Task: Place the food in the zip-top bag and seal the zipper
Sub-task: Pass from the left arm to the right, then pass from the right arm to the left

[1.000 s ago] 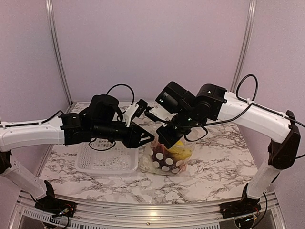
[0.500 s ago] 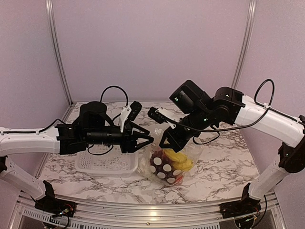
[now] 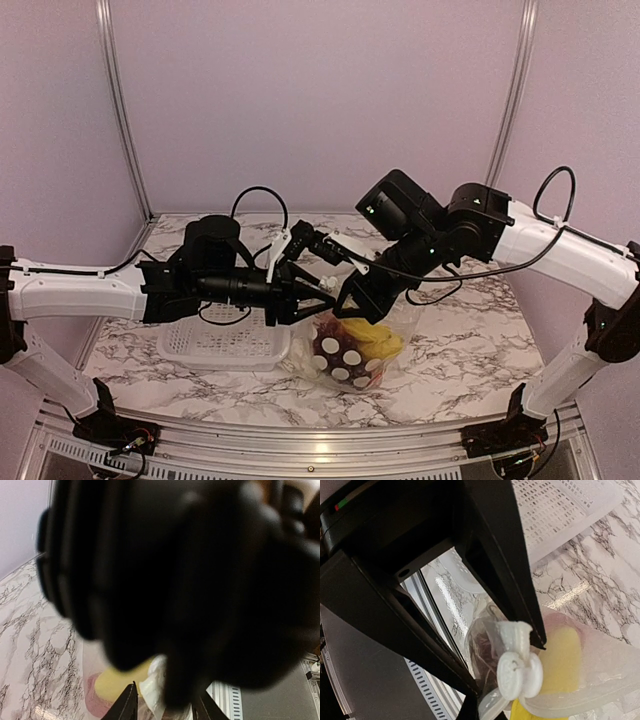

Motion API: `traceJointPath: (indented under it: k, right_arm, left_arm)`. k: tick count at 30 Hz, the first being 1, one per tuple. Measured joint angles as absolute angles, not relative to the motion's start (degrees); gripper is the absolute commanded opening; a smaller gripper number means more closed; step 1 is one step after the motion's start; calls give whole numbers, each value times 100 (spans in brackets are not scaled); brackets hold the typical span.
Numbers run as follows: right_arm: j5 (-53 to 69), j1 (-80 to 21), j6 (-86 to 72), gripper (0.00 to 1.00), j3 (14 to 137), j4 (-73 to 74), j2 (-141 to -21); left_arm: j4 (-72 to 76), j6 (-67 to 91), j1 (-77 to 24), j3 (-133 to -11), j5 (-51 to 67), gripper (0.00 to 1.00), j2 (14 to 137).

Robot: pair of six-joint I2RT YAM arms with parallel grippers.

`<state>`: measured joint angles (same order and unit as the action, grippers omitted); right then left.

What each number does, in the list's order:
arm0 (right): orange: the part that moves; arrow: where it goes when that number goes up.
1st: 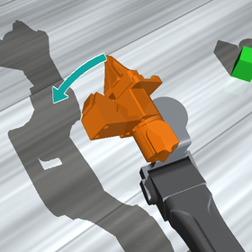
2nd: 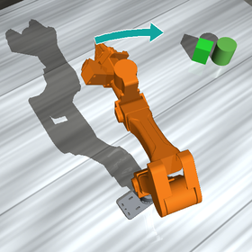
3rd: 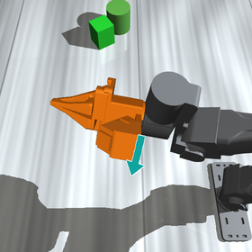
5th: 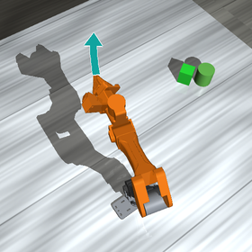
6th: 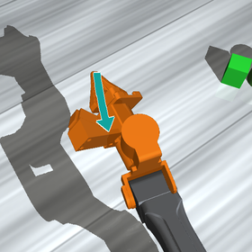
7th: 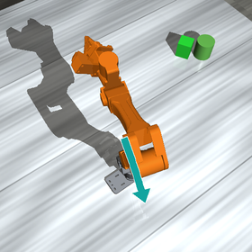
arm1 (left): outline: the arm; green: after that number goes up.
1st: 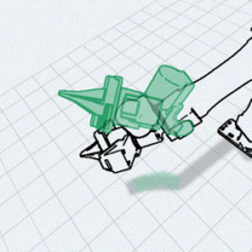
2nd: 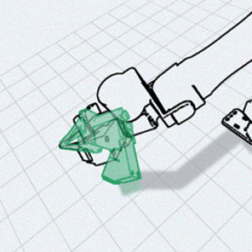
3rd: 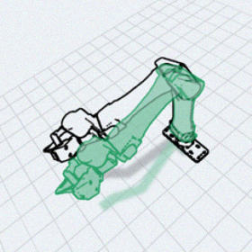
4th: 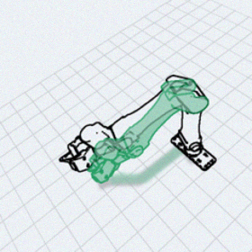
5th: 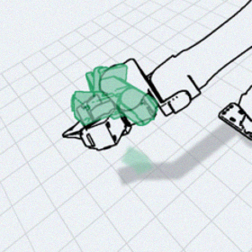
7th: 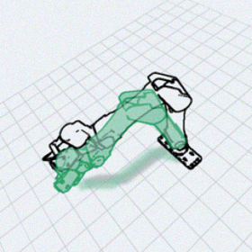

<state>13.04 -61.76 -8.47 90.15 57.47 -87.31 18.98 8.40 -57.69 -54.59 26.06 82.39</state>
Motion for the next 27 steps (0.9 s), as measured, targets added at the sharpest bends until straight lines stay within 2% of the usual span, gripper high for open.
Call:
traceJointPath:
  k: [9, 15, 18, 21, 24, 27]
  right_arm:
    - [1304, -6176, -854, 0, 9015, 5747, -8731]
    - [1284, -6176, -873, 0, 9004, 5749, -8731]
    - [1269, -6176, -878, 0, 9004, 5752, -8731]
    - [1214, -6176, -893, 1, 9004, 5771, -8731]
    - [1135, -6176, -908, 12, 9004, 5798, -8731]
    - [1096, -6176, -851, 15, 9065, 5774, -8709]
  left_arm:
    - [2196, 1063, -5566, -5459, 3173, 14, 8274]
    - [2300, 1162, -5507, -5459, 3409, 7, 8401]
    - [2329, 1186, -5496, -5459, 3470, 0, 8429]
    - [2335, 1216, -5472, -5459, 3527, 0, 8431]
    - [2333, 1219, -5457, -5459, 3542, 0, 8431]
    - [2292, 1192, -5443, -5443, 3514, 0, 8429]
